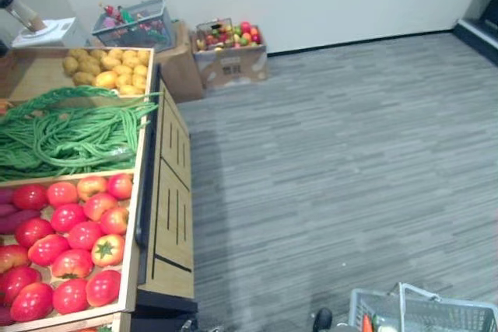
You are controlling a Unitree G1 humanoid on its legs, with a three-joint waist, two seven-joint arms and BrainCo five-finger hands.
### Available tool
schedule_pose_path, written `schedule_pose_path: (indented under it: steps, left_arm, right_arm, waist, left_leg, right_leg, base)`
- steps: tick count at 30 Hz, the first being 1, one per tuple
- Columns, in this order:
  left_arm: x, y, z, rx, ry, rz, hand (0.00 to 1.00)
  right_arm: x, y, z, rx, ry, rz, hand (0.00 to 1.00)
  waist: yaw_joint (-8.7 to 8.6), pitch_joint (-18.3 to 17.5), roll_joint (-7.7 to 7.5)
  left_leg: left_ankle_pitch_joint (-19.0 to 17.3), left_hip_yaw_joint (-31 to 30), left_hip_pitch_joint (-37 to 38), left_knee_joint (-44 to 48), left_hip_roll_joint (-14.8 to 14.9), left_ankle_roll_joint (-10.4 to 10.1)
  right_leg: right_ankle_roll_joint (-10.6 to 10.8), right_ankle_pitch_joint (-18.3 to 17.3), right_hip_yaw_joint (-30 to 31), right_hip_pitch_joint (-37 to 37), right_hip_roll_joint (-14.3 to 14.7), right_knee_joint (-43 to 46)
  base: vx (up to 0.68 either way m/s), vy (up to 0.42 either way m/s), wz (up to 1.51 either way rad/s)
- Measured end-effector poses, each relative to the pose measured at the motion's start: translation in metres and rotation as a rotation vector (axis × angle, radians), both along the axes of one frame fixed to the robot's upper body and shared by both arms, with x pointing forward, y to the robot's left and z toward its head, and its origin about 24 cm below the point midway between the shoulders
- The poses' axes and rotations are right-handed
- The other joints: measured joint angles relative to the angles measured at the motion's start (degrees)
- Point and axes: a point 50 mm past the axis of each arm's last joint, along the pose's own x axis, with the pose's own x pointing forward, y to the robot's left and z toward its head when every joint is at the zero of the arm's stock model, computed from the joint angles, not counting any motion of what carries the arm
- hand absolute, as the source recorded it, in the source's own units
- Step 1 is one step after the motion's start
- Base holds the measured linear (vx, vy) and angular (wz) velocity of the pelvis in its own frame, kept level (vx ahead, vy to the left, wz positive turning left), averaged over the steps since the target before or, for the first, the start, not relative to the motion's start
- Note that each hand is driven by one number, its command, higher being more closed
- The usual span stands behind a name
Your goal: Pick vegetable in the basket
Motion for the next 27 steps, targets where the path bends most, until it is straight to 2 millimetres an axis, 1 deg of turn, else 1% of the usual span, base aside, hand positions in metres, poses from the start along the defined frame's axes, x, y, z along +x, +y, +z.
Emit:
schedule_pose_path:
  steps: [1,2,3,4,5,6,7,8,9,10,11,13,14,15,16,18,21,27]
  left_arm:
    - [0.0,0.001,0.0,0.005,-0.001,0.002,0.0]
    - [0.002,0.001,0.001,0.008,-0.003,0.0,0.0]
    - [0.003,0.001,0.001,0.012,-0.008,-0.002,0.0]
    - [0.004,0.0,0.001,0.013,-0.01,-0.006,0.0]
    - [0.004,0.0,0.001,0.014,-0.01,-0.005,0.0]
    - [0.004,-0.001,0.001,0.015,-0.01,-0.004,0.0]
    - [0.004,-0.003,0.001,0.011,-0.009,-0.005,0.0]
    - [0.004,-0.003,0.0,0.01,-0.007,-0.01,0.0]
    - [0.005,-0.001,0.001,0.018,-0.011,-0.017,0.0]
    - [0.008,0.001,0.002,0.025,-0.018,-0.026,0.0]
    - [0.006,0.005,0.003,0.036,-0.013,-0.027,0.0]
    - [0.004,0.006,0.002,0.039,-0.006,-0.034,0.0]
    - [0.003,0.007,0.002,0.045,0.0,-0.045,0.0]
    - [0.003,0.006,0.002,0.044,0.0,-0.052,0.0]
    - [0.004,0.006,0.002,0.042,-0.001,-0.056,0.0]
    - [0.003,0.003,0.002,0.037,0.003,-0.065,0.0]
    - [0.001,0.002,0.001,0.031,0.01,-0.063,0.0]
    - [0.0,0.001,0.0,0.032,0.017,-0.081,0.0]
  right_arm:
    - [-0.002,0.001,-0.001,0.002,0.006,0.009,1.0]
    - [-0.001,-0.001,0.0,-0.005,0.005,0.01,1.0]
    - [0.001,-0.004,0.001,-0.013,0.0,0.012,1.0]
    - [0.007,-0.006,0.003,-0.019,-0.016,0.016,1.0]
    - [0.01,-0.007,0.003,-0.022,-0.025,0.017,1.0]
    - [0.013,-0.008,0.004,-0.025,-0.037,0.014,1.0]
    - [0.016,-0.01,0.005,-0.03,-0.047,0.012,1.0]
    - [0.017,-0.012,0.006,-0.037,-0.049,0.01,1.0]
    - [0.018,-0.01,0.006,-0.031,-0.051,0.01,1.0]
    - [0.019,-0.003,0.004,-0.015,-0.058,0.011,1.0]
    - [0.02,0.002,0.003,-0.004,-0.066,0.016,1.0]
    - [0.019,0.006,0.002,0.006,-0.066,0.014,1.0]
    - [0.019,0.007,0.002,0.007,-0.066,0.014,1.0]
    - [0.018,0.006,0.002,0.006,-0.064,0.011,1.0]
    - [0.017,0.006,0.002,0.005,-0.061,0.009,1.0]
    - [0.007,0.004,0.001,0.002,-0.04,-0.007,1.0]
    - [0.003,0.004,0.0,0.005,-0.032,-0.014,1.0]
    - [0.0,0.005,-0.001,0.008,-0.022,-0.014,1.0]
  waist:
    - [0.08,0.4,-0.68]
    - [0.08,0.4,-0.72]
    - [0.05,0.4,-0.69]
    - [0.1,0.4,-0.66]
    - [0.11,0.4,-0.59]
    - [0.11,0.4,-0.39]
    - [0.21,0.4,0.33]
    - [0.18,0.3,0.79]
    - [0.1,0.4,0.49]
    - [0.21,0.9,-1.08]
    - [0.42,0.8,-1.7]
    - [0.48,0.7,-2.48]
    - [0.96,0.7,-2.26]
    - [1.04,0.7,-2.1]
    - [1.01,0.6,-1.86]
    - [1.04,0.0,-1.39]
    - [1.1,-0.4,-1.16]
    - [1.22,-0.6,-1.34]
  left_leg:
    - [-0.1,-1.0,-1.9,2.2,-0.4,-0.1]
    - [-1.3,-1.8,-2.2,-0.2,-1.5,0.2]
    - [-1.6,-1.8,-2.8,-5.4,-2.8,0.2]
    - [-0.6,-1.7,-2.7,-12.3,-3.7,1.0]
    - [0.4,-1.9,-2.6,-16.2,-4.1,0.9]
    - [3.1,-3.2,-2.3,-21.7,-4.6,0.6]
    - [8.8,-6.2,-1.4,-27.4,-5.2,0.9]
    - [8.2,-8.0,-0.1,-29.8,-5.3,2.4]
    - [8.2,-8.0,0.6,-30.8,-6.0,2.5]
    - [8.1,-7.7,1.3,-31.8,-7.0,2.6]
    - [8.3,-7.4,1.7,-33.0,-7.9,2.9]
    - [8.7,-6.7,3.1,-34.8,-9.0,3.5]
    - [8.8,-5.8,4.6,-36.3,-9.9,3.7]
    - [8.8,-5.7,5.1,-36.8,-10.3,3.9]
    - [8.9,-5.7,5.4,-37.3,-10.5,4.0]
    - [9.1,-5.7,6.6,-38.9,-11.2,4.3]
    - [9.5,-5.7,7.6,-40.4,-11.3,4.7]
    - [9.8,-6.0,9.1,-41.8,-11.9,4.7]
  right_leg:
    - [0.1,0.1,-0.3,1.8,-0.8,-0.4]
    - [0.1,0.0,-0.6,2.6,-1.6,-0.6]
    - [0.3,0.2,-1.0,3.2,-2.4,-1.0]
    - [0.6,0.3,-1.0,3.2,-2.9,-1.3]
    - [0.7,0.4,-1.0,3.2,-2.9,-1.4]
    - [1.0,0.4,-1.0,3.2,-2.8,-1.5]
    - [2.0,0.3,-0.8,3.3,-2.1,-1.6]
    - [3.2,0.3,-0.8,4.0,-1.6,-2.1]
    - [3.6,0.6,-0.9,4.6,-2.0,-2.7]
    - [4.3,1.0,-0.9,5.1,-2.9,-3.5]
    - [4.6,1.2,-0.7,5.0,-3.6,-3.5]
    - [5.1,1.3,0.0,5.1,-4.5,-3.5]
    - [5.7,1.3,0.6,5.2,-5.2,-3.5]
    - [6.3,1.3,0.7,5.4,-5.5,-3.5]
    - [6.4,1.2,0.7,5.5,-5.6,-3.5]
    - [6.9,1.0,0.8,6.0,-5.8,-3.4]
    - [7.0,0.9,0.8,6.2,-5.7,-3.4]
    - [7.3,0.6,0.5,7.2,-5.6,-3.4]
  base:
    - [0.25,-0.038,0.2]
    - [0.19,-0.016,0.14]
    - [0.15,0.023,0.07]
    - [0.1,0.046,0.02]
    - [0.08,0.072,-0.01]
    - [0.11,0.171,-0.05]
    - [0.15,0.242,-0.04]
    - [0.15,0.257,0.04]
    - [0.1,0.198,0.08]
    - [0.05,0.132,0.08]
    - [0.06,0.141,0.01]
    - [0.06,0.116,-0.15]
    - [0.06,0.095,-0.27]
    - [0.05,0.072,-0.19]
    - [0.05,0.033,-0.01]
    - [0.06,0.026,0.01]
    - [0.06,0.003,-0.02]
    - [0.01,0.004,0.02]
